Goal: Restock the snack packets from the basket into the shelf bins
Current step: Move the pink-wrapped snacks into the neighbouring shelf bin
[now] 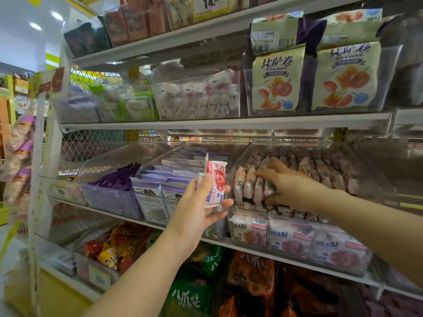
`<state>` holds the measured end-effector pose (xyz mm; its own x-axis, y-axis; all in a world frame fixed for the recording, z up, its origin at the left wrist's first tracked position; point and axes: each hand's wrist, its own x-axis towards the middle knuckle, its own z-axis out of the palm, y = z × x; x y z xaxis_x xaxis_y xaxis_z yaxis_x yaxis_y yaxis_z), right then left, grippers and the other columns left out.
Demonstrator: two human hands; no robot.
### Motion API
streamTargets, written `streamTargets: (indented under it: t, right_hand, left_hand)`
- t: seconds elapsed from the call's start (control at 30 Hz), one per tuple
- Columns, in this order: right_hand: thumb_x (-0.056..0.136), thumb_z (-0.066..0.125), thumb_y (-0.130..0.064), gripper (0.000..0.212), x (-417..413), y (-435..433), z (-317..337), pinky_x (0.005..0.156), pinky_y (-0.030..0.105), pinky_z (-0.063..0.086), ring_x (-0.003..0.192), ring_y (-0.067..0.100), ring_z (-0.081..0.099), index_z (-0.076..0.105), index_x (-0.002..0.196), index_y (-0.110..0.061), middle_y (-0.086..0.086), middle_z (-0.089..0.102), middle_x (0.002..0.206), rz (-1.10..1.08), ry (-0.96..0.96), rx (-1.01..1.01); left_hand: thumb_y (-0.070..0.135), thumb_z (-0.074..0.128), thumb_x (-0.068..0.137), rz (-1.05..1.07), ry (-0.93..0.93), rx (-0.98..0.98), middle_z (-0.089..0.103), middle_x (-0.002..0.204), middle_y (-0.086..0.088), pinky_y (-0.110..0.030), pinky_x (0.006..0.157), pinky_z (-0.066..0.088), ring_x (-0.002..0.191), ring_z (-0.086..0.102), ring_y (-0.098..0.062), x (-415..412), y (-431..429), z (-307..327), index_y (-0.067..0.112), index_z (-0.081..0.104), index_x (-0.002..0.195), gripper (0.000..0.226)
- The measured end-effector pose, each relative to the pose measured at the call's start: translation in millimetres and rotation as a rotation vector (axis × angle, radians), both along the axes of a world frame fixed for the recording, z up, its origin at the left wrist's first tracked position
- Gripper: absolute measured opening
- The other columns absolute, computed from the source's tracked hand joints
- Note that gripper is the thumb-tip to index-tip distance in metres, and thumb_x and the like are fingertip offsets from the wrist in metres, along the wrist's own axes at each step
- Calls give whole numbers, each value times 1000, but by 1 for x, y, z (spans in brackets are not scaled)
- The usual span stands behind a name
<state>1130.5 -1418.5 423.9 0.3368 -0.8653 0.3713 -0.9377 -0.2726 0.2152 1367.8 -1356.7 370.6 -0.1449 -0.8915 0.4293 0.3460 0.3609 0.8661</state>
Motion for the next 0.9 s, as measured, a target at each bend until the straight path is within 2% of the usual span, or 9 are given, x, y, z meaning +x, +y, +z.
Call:
streamTargets:
  t: [0.13, 0.23, 0.33, 0.43, 0.53, 0.63, 0.7, 0.77, 0.9]
  right_hand:
    - [78, 61, -65, 89, 0, 15, 10, 101, 34, 41, 123, 26, 51, 15, 148, -39, -3, 9, 157, -25, -13, 74]
    - [72, 49, -78, 88, 2, 42, 27, 98, 34, 46, 121, 18, 51, 23, 147, -39, -4, 26, 152, -6, -8, 6]
    - [70, 54, -74, 81, 14, 69, 40, 94, 23, 43, 120, 7, 51, 36, 141, -41, -14, 44, 140, 236, -262, -33]
    - [78, 66, -51, 56, 26, 94, 48, 83, 13, 47, 103, -8, 57, 48, 131, -45, -25, 59, 121, 432, -388, 208]
    - [83, 72, -26, 28, 23, 105, 51, 73, 19, 53, 81, -3, 65, 67, 110, -29, -14, 71, 95, 453, -407, 175]
    - [80, 72, -29, 20, 8, 107, 55, 73, 34, 57, 76, 9, 68, 64, 98, -28, -5, 72, 86, 359, -462, 28]
    - [79, 70, -32, 21, -5, 105, 58, 67, 31, 58, 75, 9, 66, 58, 95, -34, -6, 68, 86, 256, -478, -83]
    - [78, 66, -34, 19, -17, 99, 56, 58, 26, 52, 70, 8, 61, 52, 91, -35, -8, 63, 83, 132, -427, -143]
    - [82, 64, -31, 18, -23, 72, 31, 49, 20, 40, 61, 8, 56, 47, 87, -30, -6, 57, 72, 10, -347, -180]
  left_hand:
    - [48, 41, 93, -118, -28, 85, 73, 102, -7, -30, 69, 57, 79, 71, -18, 0, 8, 4, 16, 56, 124, 47]
    - [49, 51, 81, -206, -65, 107, 71, 108, -12, -31, 70, 57, 76, 69, -18, 0, 13, 9, 15, 58, 122, 54]
    - [34, 66, 82, -295, -220, 110, 66, 105, -14, -30, 69, 57, 78, 68, -19, -4, 18, 15, 15, 58, 120, 43]
    - [22, 67, 86, -327, -359, 106, 67, 106, -8, -32, 74, 57, 83, 68, -22, -15, 23, 23, 18, 59, 119, 34]
    - [18, 64, 90, -187, -373, 39, 70, 107, -7, -31, 74, 58, 87, 70, -20, -29, 22, 34, 19, 63, 115, 25]
    - [28, 68, 87, 91, -382, -78, 70, 108, 1, -36, 82, 58, 95, 68, -16, -41, 15, 38, 25, 63, 111, 25]
    - [32, 64, 89, 351, -553, -258, 65, 109, 11, -25, 80, 54, 94, 63, -4, -45, 9, 35, 29, 60, 109, 20]
    - [29, 60, 91, 504, -768, -445, 58, 116, 14, -14, 78, 45, 99, 56, 3, -49, 7, 29, 33, 57, 112, 21]
    - [29, 55, 94, 532, -1052, -608, 51, 122, 13, -33, 99, 45, 120, 46, -7, -60, 1, 12, 34, 60, 118, 25]
